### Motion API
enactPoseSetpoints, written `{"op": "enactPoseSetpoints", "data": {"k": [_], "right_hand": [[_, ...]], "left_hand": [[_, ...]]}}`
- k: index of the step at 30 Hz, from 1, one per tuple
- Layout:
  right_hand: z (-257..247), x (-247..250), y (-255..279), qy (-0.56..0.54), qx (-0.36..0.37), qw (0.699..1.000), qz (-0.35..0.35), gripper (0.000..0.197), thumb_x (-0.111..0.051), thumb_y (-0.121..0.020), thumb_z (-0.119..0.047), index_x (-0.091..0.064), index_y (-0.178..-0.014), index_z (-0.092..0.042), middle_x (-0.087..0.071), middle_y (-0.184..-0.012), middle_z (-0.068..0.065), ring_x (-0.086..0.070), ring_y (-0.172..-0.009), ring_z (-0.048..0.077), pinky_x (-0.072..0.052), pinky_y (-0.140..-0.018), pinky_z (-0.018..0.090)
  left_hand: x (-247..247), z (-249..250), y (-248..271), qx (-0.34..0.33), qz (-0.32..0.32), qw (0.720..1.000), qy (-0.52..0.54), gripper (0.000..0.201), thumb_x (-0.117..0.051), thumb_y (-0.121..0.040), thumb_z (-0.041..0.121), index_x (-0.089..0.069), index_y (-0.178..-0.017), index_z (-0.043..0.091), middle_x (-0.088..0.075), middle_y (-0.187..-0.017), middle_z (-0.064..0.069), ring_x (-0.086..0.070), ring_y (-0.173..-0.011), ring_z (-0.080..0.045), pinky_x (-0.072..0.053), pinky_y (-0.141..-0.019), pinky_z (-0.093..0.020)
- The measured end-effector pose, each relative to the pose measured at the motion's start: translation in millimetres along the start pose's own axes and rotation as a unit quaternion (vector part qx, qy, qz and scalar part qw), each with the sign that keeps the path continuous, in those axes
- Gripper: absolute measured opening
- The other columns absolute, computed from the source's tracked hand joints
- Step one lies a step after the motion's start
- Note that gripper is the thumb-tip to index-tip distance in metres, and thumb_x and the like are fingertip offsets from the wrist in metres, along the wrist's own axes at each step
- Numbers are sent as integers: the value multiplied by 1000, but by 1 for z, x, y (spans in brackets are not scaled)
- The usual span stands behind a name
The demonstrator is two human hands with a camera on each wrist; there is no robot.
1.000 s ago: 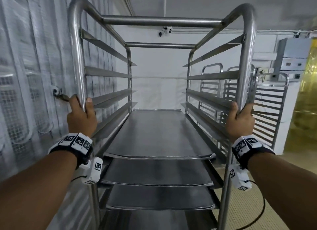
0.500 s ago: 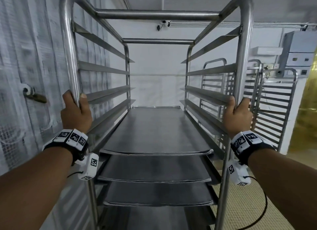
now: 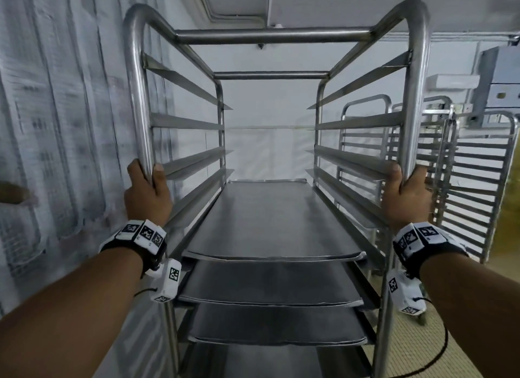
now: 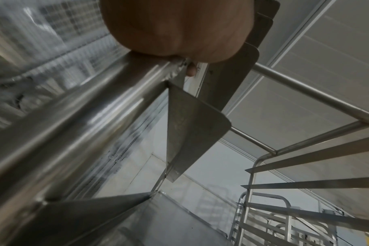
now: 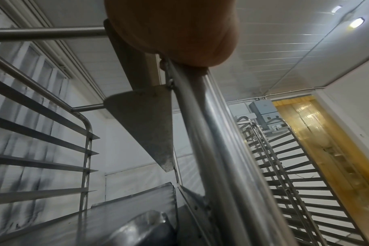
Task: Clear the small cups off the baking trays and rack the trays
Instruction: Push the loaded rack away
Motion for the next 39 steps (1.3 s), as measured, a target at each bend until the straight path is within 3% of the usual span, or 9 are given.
{"op": "enactPoseSetpoints", "data": {"k": [3, 8, 14, 17, 22, 26, 32, 35, 39], "right_hand": [[11, -38, -13, 3, -1, 1000, 6, 48, -38, -103, -47, -39, -110, 0, -51, -75, 20, -60, -75, 48, -38, -63, 39], [30, -98, -36, 3, 9, 1000, 4, 46, -38, -103, -48, -38, -106, -2, -52, -69, 17, -60, -69, 47, -43, -62, 42], [61, -164, -73, -10, 13, 1000, 3, 43, -37, -101, -53, -36, -102, -10, -61, -82, 31, -59, -74, 49, -42, -64, 43], [78, -196, -95, -5, 23, 1000, -2, 45, -32, -99, -60, -34, -100, -14, -61, -83, 30, -59, -75, 49, -43, -64, 42], [108, -242, -126, 33, 19, 999, -20, 59, -16, -89, -78, -31, -104, -23, -64, -85, 29, -63, -77, 49, -53, -74, 57], [124, -279, -146, 6, -5, 999, -31, 52, -25, -94, -70, -32, -107, -20, -62, -84, 27, -62, -73, 46, -52, -68, 51], [144, -336, -174, 10, -15, 999, -49, 45, -36, -104, -47, -39, -128, -9, -64, -96, 34, -62, -87, 50, -34, -67, 39], [153, -372, -187, -3, -13, 999, -37, 44, -36, -103, -49, -38, -123, -9, -64, -93, 34, -62, -83, 50, -41, -67, 44], [163, -421, -203, -14, -10, 999, -33, 42, -39, -103, -45, -40, -115, -5, -63, -89, 34, -61, -79, 50, -37, -64, 39]], "left_hand": [[-32, -21, -19, 13, -3, 1000, 3, 52, -39, -105, 48, -38, -139, 9, -69, -97, -24, -66, -81, -46, -44, -65, -39], [-86, -53, -47, 14, -7, 1000, 9, 51, -38, -104, 51, -39, -137, 13, -67, -94, -18, -65, -79, -41, -48, -66, -40], [-150, -75, -66, 30, -6, 1000, 1, 52, -37, -105, 50, -34, -143, 15, -63, -92, -16, -64, -81, -43, -49, -72, -44], [-181, -81, -70, 30, 7, 1000, 1, 54, -37, -105, 52, -34, -146, 17, -67, -110, -24, -64, -93, -46, -50, -80, -46], [-236, -86, -79, 23, 25, 999, -2, 58, -35, -105, 52, -33, -149, 14, -64, -125, -26, -63, -101, -46, -51, -85, -47], [-275, -103, -96, 10, 38, 999, -18, 65, -31, -101, 63, -34, -145, 17, -67, -103, -28, -65, -84, -45, -55, -73, -51], [-330, -129, -121, 0, 41, 999, -24, 61, -33, -102, 61, -36, -142, 14, -66, -105, -27, -63, -87, -47, -52, -74, -50], [-359, -146, -138, 6, 38, 999, -25, 59, -34, -103, 57, -36, -141, 12, -66, -105, -30, -63, -86, -49, -49, -71, -48], [-401, -171, -161, 10, 28, 999, -17, 54, -37, -104, 52, -39, -135, 8, -64, -90, -28, -62, -77, -47, -44, -63, -42]]}}
Point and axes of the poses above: each hand's wrist, its own y-axis away from the middle knuckle, its own x-axis out of the back of the hand, z = x × y, the point moved 9 cm from there along -y, towards the middle knuckle
